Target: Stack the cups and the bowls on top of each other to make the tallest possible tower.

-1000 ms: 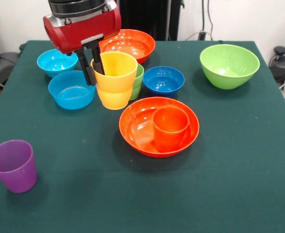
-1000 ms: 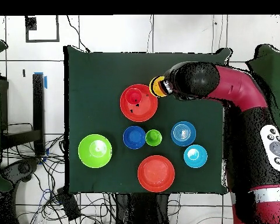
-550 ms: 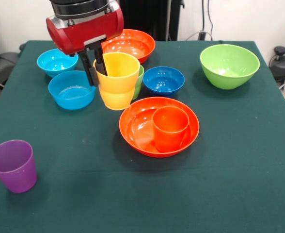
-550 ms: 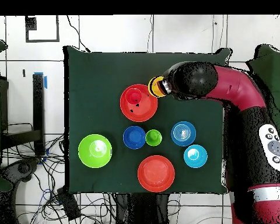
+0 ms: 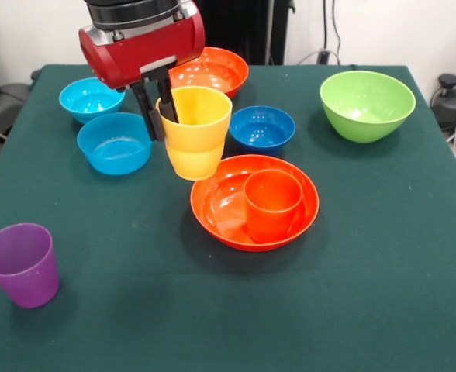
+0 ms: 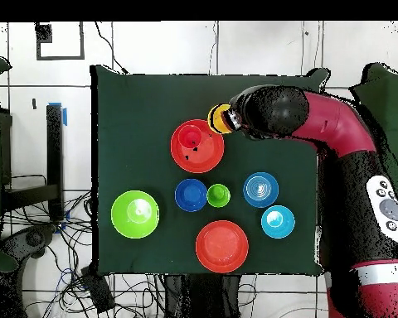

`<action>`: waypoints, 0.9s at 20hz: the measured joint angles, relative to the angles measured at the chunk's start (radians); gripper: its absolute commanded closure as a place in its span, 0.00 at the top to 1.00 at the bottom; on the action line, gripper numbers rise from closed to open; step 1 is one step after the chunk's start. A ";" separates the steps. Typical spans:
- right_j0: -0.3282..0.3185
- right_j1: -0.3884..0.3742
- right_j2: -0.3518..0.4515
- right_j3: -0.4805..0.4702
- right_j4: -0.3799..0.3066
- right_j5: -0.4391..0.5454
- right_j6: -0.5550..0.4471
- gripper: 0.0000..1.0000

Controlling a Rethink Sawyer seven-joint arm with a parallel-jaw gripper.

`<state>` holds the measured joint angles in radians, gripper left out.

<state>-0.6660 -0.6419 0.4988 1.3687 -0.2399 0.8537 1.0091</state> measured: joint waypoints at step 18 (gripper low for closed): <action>0.002 0.005 0.000 0.000 0.047 -0.050 0.000 0.00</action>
<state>-0.6642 -0.6364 0.4988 1.3689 -0.1925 0.8041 1.0091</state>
